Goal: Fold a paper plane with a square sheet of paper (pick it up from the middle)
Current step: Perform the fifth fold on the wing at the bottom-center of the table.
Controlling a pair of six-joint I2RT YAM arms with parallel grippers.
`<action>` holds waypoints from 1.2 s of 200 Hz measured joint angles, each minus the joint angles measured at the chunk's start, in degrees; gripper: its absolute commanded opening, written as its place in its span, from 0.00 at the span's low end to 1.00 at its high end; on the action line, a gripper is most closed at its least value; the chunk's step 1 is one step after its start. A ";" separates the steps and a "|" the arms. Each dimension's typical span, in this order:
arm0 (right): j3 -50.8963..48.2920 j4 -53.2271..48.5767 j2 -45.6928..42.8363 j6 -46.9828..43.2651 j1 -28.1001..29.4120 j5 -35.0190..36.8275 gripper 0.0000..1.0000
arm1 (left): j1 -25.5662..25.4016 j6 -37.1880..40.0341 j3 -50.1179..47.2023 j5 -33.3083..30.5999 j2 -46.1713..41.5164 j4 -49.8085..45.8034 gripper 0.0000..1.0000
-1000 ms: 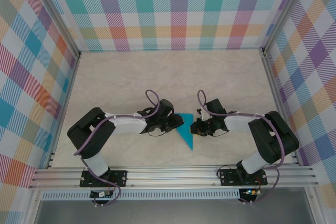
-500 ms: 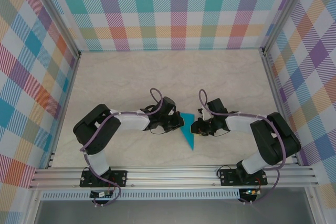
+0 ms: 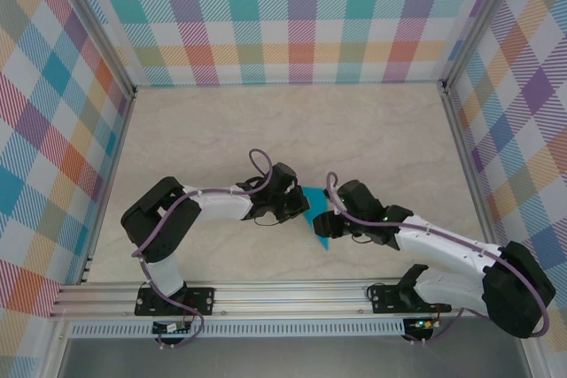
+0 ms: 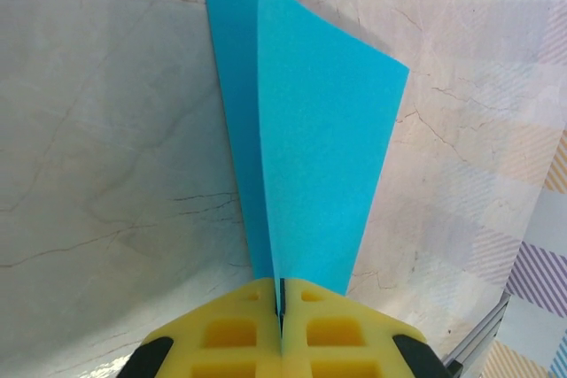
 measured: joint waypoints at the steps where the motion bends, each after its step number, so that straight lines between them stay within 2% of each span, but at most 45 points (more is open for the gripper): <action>1: 0.00 -0.02 0.00 -0.02 0.22 0.24 0.40 | 0.00 -0.04 0.00 0.00 0.00 0.00 0.00; 39: -0.02 -0.39 2.40 -1.88 9.86 12.02 0.41 | -0.11 -0.76 0.52 -0.35 -0.02 -0.28 0.00; 67: 0.02 -0.15 5.90 -2.84 13.14 17.46 0.40 | -0.33 -0.76 0.79 -0.37 0.00 -0.46 0.00; 126: 0.09 0.68 9.79 -3.72 13.77 23.63 0.34 | -0.37 -0.79 1.07 -0.39 -0.02 -1.36 0.00; 167: 0.76 1.55 11.32 -4.22 13.79 24.70 0.29 | -0.42 -0.96 1.14 -0.39 0.00 -1.36 0.00; 240: 1.29 2.84 11.78 -4.85 13.79 25.09 0.28 | -0.48 -0.96 1.90 -0.37 0.00 -1.49 0.00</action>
